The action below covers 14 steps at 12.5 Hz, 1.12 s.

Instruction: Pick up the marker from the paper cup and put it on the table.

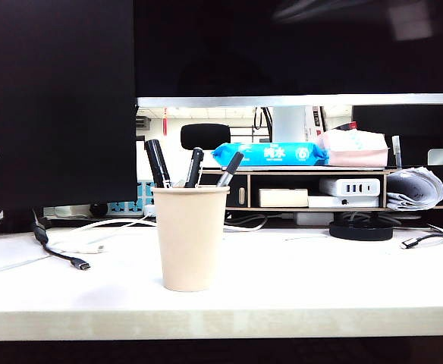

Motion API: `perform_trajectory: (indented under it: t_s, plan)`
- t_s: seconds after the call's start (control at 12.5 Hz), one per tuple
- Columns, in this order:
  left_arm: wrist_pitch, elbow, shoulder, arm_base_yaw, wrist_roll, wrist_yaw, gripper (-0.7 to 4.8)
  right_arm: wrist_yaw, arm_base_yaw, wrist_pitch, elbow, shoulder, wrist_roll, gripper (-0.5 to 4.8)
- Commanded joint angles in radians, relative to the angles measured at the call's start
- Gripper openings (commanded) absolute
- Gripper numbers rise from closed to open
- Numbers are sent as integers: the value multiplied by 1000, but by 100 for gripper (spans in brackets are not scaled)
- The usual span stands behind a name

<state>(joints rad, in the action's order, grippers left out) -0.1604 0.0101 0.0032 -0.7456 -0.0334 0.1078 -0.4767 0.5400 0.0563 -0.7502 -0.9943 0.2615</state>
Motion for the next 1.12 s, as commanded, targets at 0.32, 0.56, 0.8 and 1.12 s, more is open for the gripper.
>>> perform_trajectory:
  t_s: [0.32,0.56,0.8,1.12]
  plan:
    - [-14,-1,0,0,-4,1,-4,356,284,169,-419,-518,-205,-5]
    - [-14,-1,0,-1,-4,1,-4,515,363,130,-421,-553,-240,73]
    - [-14,-1,0,-1,-4,1,-4,556,368,95,-412,-566,-234,92]
    - [-14,-1,0,-1,-4,1,-4,581,381,-16,-381,-577,-209,109]
